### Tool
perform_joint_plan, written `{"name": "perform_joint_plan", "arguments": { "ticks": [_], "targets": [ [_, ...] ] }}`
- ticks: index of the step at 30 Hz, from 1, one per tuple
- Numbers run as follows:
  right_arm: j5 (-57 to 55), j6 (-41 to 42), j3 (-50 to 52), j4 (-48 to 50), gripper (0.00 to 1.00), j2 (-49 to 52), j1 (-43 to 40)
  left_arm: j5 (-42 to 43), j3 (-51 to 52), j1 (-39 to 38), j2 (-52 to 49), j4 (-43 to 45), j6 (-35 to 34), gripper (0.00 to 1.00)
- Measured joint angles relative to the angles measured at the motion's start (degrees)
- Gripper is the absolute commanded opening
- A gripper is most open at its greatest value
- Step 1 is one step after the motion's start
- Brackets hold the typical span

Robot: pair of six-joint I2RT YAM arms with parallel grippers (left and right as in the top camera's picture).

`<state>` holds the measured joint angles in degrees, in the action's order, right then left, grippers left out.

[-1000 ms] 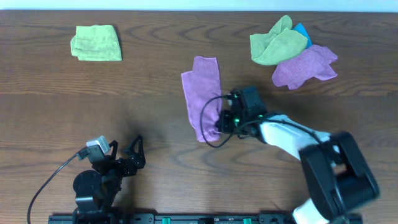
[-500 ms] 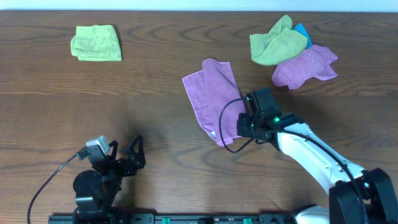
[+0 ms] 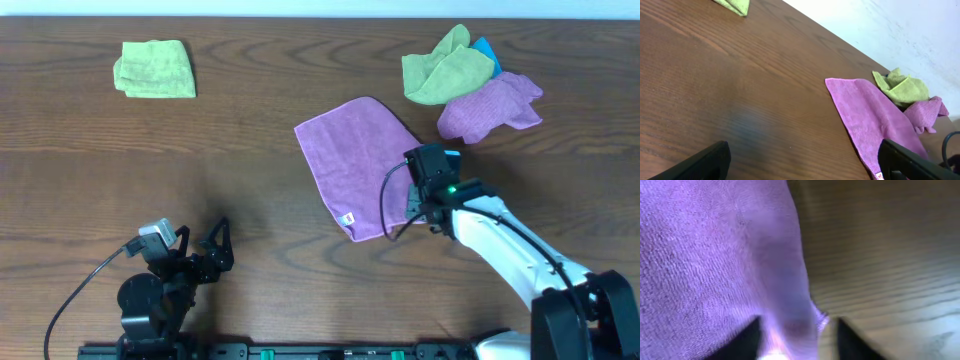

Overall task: Fold the cloth
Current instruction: 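Pull the towel's lower corner rightward to spread it with right gripper, then reach the left gripper to the towel's lower-left corner and grasp it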

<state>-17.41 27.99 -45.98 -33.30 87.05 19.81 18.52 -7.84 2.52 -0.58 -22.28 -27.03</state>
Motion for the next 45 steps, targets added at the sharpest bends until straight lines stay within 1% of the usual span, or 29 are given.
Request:
{"name": "perform_joint_plan", "arguments": {
  "ticks": [3, 8, 13, 15, 17, 22, 25, 28, 31, 33, 36, 39, 40, 41, 42, 43, 45],
  "targets": [
    [-0.6, 0.0, 0.0, -0.4, 0.75, -0.2, -0.1, 0.0, 0.0, 0.0, 0.0, 0.0, 0.0, 0.95],
    [-0.3, -0.2, 0.0, -1.6, 0.75, -4.0, -0.1, 0.3, 0.0, 0.0, 0.0, 0.0, 0.0, 0.96],
    [3.3, -2.8, -0.1, -1.6, 0.73, -10.4, -0.1, 3.8, -0.1, 0.0, -0.1, -0.1, -0.2, 0.96],
    [4.6, -3.3, -0.1, -1.7, 0.73, -12.3, -0.1, 5.6, -0.7, 0.0, -1.2, -1.9, -0.7, 0.96],
    [5.3, -3.7, -0.1, -1.7, 0.73, -13.6, -0.1, 6.6, -3.2, -0.4, -4.8, -5.5, -1.3, 0.96],
    [6.4, -4.2, -0.2, -1.7, 0.73, -14.5, -0.1, 8.0, -16.6, -3.3, -18.6, -9.8, -1.6, 0.96],
    [7.2, -4.2, -0.2, -1.8, 0.73, -14.5, -0.1, 8.3, -25.4, -6.4, -29.3, -13.6, -1.6, 0.96],
    [8.0, -4.2, -0.3, -1.9, 0.73, -14.5, -0.1, 8.6, -34.1, -11.0, -42.6, -18.1, -1.7, 0.96],
    [8.7, -4.2, -0.3, -2.0, 0.73, -14.6, -0.1, 10.0, -40.3, -15.4, -54.3, -18.8, -1.7, 0.95],
    [9.0, -4.2, -0.3, -2.1, 0.73, -14.6, -0.1, 11.7, -43.4, -18.1, -62.2, -16.8, -1.9, 0.95],
    [9.6, -4.3, -0.3, -2.1, 0.73, -14.6, -0.1, 14.5, -44.3, -19.5, -69.1, -14.6, -3.9, 0.95],
    [10.4, -4.4, -0.3, -2.1, 0.73, -14.6, -0.1, 16.4, -44.3, -19.7, -75.2, -11.7, -8.8, 0.96],
    [10.5, -4.4, -0.3, -2.1, 0.73, -14.6, -0.1, 16.9, -44.3, -19.7, -76.7, -11.2, -10.7, 1.0],
    [10.7, -4.4, -0.3, -2.1, 0.73, -14.6, -0.1, 17.2, -44.3, -19.7, -78.6, -11.0, -13.0, 1.0],
    [11.0, -4.4, -0.3, -2.2, 0.72, -14.6, -0.1, 17.5, -44.3, -19.7, -80.1, -10.9, -15.3, 1.0],
    [11.0, -4.4, -0.3, -2.1, 0.72, -14.6, -0.1, 17.8, -44.3, -19.7, -81.4, -10.8, -17.2, 0.97],
    [11.3, -4.4, -0.3, -2.2, 0.72, -14.6, -0.1, 19.0, -44.3, -19.7, -84.0, -9.1, -20.7, 0.95]
  ]
}}
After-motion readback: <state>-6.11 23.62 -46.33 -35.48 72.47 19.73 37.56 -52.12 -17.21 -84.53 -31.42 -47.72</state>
